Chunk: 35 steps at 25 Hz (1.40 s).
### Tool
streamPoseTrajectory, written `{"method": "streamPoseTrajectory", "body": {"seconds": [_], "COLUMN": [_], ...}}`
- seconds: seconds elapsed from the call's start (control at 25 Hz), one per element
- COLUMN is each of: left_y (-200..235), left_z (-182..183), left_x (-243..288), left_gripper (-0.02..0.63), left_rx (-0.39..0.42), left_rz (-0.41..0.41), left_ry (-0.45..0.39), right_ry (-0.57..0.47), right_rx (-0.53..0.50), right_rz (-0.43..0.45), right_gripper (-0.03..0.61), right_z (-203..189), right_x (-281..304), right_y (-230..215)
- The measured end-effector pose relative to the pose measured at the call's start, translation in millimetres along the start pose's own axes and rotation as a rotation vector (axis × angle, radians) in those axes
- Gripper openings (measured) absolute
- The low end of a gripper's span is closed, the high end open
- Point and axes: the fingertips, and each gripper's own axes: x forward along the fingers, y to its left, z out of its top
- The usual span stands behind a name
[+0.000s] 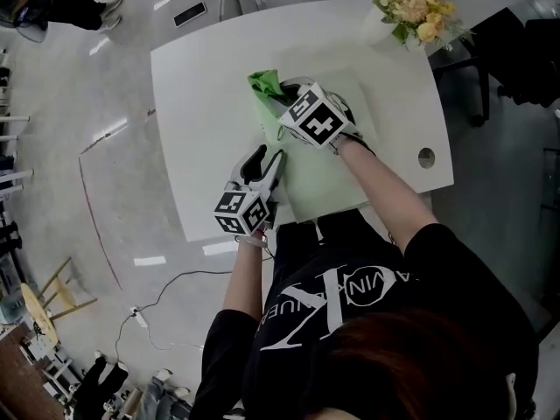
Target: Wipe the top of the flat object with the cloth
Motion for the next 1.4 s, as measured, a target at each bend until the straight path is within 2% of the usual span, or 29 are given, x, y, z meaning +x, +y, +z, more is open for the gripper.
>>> {"method": "streamPoseTrajectory", "body": {"seconds": [0.08, 0.24, 0.8, 1.08, 1.24, 1.4], "left_y": [0, -1, -2, -2, -1, -2], "left_z": [1, 0, 1, 0, 0, 1], "left_x": [-1, 1, -1, -2, -4, -10], "left_gripper": [0.198, 0.193, 0.193, 0.193, 0.195, 0.220], "left_rx": [-0.002, 0.002, -0.017, -0.023, -0.032, -0.037], "left_rz": [0.006, 0.015, 0.026, 0.034, 0.040, 0.038], "left_ry": [-0.002, 0.000, 0.004, 0.003, -0.007, -0.015], "right_ry": [0.010, 0.034, 0.091, 0.112, 0.079, -0.087], "right_rx": [-0.018, 0.046, 0.141, 0.183, 0.230, 0.328], "right_rz": [-0.020, -0.057, -0.244, -0.322, -0.324, -0.326], "right_gripper": [0.051, 0.051, 0.051, 0.051, 0.051, 0.051], "right_z": [-3, -23, -81, -100, -101, -88], "right_x": [-5, -18, -85, -105, -104, -121], "right_y": [-9, -29, -113, -137, -140, -143]}}
